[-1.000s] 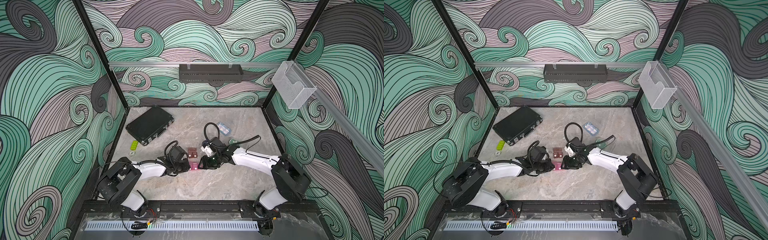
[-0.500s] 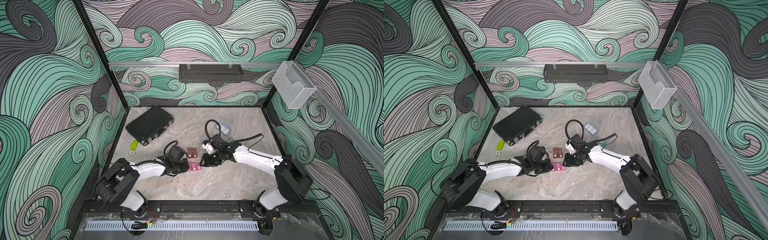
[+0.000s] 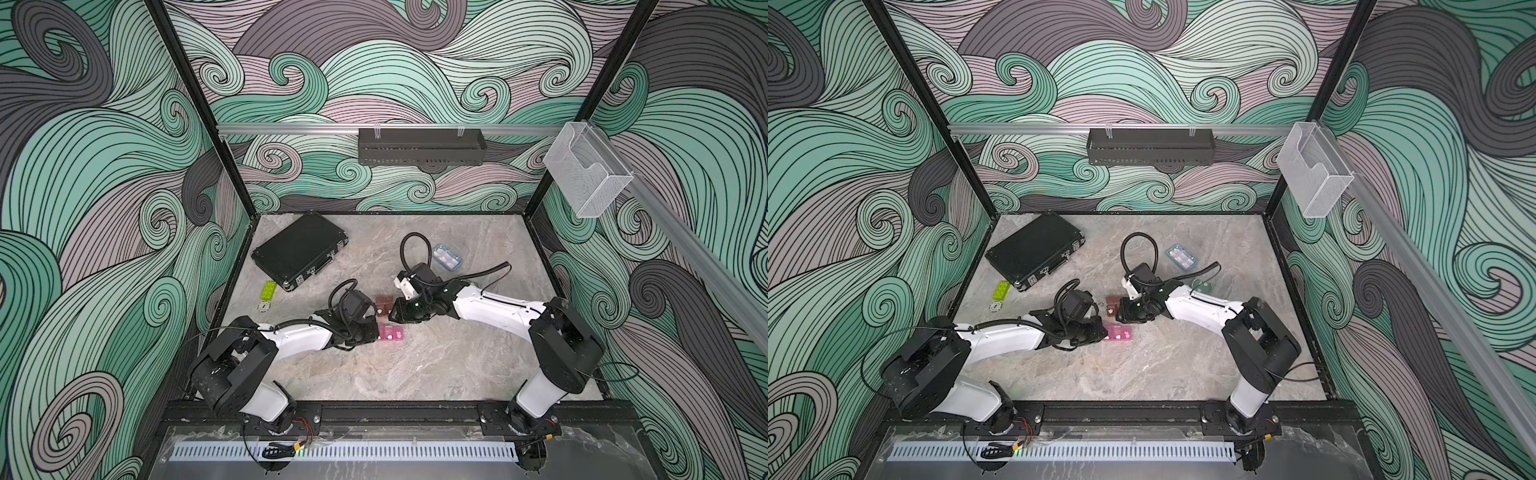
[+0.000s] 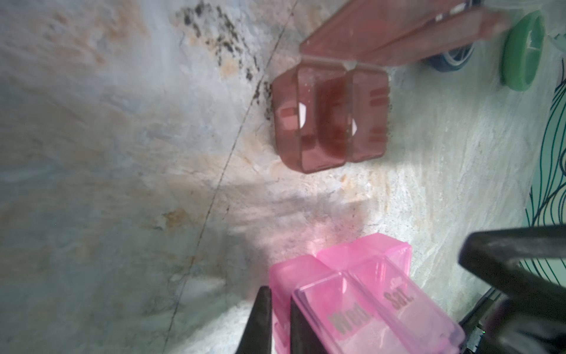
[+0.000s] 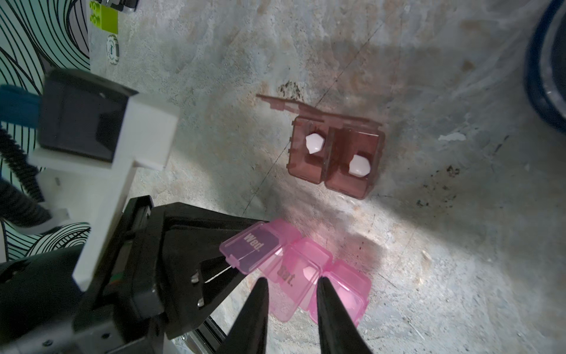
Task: Close pillboxes
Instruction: Close the lid on the pillbox.
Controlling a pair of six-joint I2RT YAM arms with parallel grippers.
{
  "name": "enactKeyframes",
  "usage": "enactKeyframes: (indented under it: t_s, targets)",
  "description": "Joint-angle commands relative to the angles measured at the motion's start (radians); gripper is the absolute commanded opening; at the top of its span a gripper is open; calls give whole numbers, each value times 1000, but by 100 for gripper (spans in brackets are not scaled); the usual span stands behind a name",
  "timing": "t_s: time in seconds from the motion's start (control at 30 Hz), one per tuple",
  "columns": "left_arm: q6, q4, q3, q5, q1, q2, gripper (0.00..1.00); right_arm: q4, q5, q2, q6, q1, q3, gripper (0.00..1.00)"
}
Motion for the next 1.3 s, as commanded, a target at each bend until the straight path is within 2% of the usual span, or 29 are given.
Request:
enactKeyframes:
  t_s: [0.0, 0.23, 0.37, 0.8, 1.27]
  targets:
    - [12, -27, 36, -12, -9, 8, 13, 9, -16, 21, 13, 15, 13, 27]
    - [9, -43, 41, -24, -9, 10, 11, 16, -17, 19, 18, 35, -9, 26]
    - [8, -55, 47, -31, -9, 19, 0, 12, -15, 24, 15, 45, -26, 24]
    - [18, -83, 58, -40, -9, 4, 0, 28, -6, 54, -5, 52, -55, 24]
    - [38, -120, 74, -61, -9, 0, 0, 55, -24, 78, -89, 65, -93, 22]
